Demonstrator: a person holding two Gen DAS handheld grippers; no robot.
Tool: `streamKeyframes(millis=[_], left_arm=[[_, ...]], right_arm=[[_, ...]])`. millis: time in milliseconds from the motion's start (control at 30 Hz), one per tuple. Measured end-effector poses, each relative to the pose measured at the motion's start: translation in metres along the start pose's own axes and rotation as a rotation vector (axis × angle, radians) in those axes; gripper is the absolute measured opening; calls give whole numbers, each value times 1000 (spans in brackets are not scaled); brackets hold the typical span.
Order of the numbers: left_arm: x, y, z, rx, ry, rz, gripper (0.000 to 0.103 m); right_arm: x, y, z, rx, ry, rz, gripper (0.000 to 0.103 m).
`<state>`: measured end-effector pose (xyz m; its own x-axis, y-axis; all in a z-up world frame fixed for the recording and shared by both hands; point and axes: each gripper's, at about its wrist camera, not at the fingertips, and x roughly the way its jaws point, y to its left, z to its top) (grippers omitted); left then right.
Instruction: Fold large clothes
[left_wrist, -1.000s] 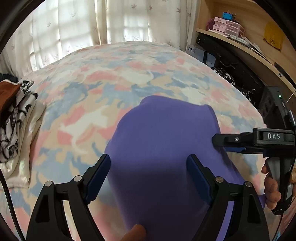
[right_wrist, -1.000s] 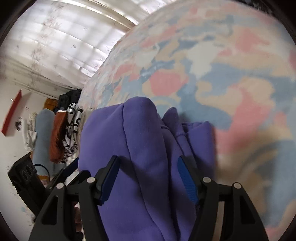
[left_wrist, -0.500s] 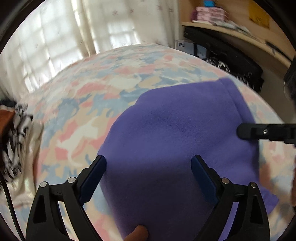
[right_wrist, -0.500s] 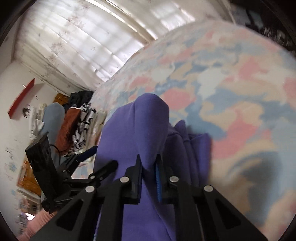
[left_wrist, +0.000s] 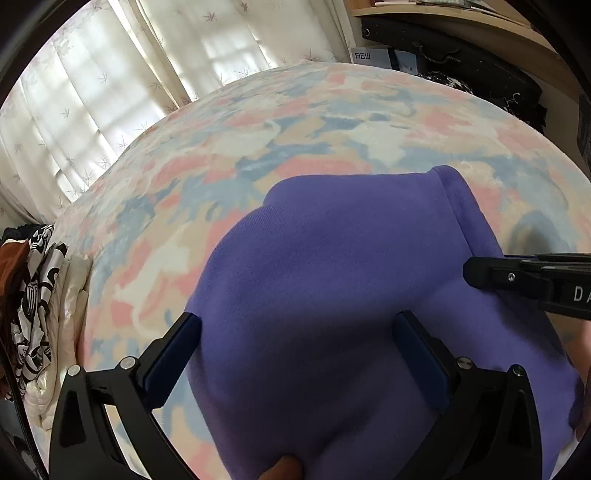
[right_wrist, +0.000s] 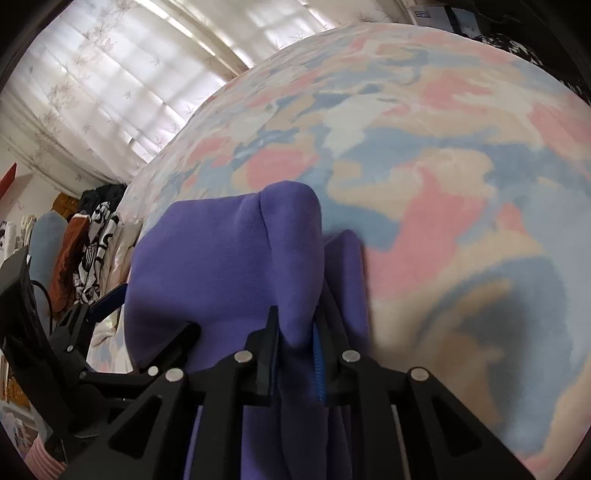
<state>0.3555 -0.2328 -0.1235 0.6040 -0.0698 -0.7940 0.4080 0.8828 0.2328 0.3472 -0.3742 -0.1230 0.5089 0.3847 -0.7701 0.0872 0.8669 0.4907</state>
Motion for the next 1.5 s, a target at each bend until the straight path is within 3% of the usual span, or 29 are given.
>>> streamKeyframes(millis=[133, 267, 333, 633, 800, 900, 967, 1033, 1133, 1500], left_arm=[[-7, 0, 1, 2, -9, -1, 102], [-31, 4, 2, 5, -16, 12, 102], [-43, 9, -1, -14, -9, 8, 102], [-100, 42, -69, -208, 48, -163, 102], [-104, 48, -103, -313, 57, -231, 102], [-97, 50, -113, -397, 85, -278, 102], [-94, 50, -117, -415, 104, -296, 102], [-96, 42, -119, -374, 118, -292, 102], [-100, 31, -120, -290, 101, -224, 102], [-86, 31, -129, -340, 109, -267, 102]], right_arm=[[-4, -4, 2, 23, 11, 40, 17], [-19, 3, 4, 32, 32, 27, 28], [-30, 7, 2, 31, 41, 24, 29], [-80, 29, -43, -115, 103, 17, 40], [-80, 25, -71, -174, 118, -87, 41], [-75, 11, -83, -130, 122, -76, 41], [-78, 9, -88, -138, 107, -63, 41], [-83, 10, -93, -155, 104, -79, 17], [-93, 10, -101, -173, 101, -92, 10], [-70, 8, -117, -186, 115, -175, 10]])
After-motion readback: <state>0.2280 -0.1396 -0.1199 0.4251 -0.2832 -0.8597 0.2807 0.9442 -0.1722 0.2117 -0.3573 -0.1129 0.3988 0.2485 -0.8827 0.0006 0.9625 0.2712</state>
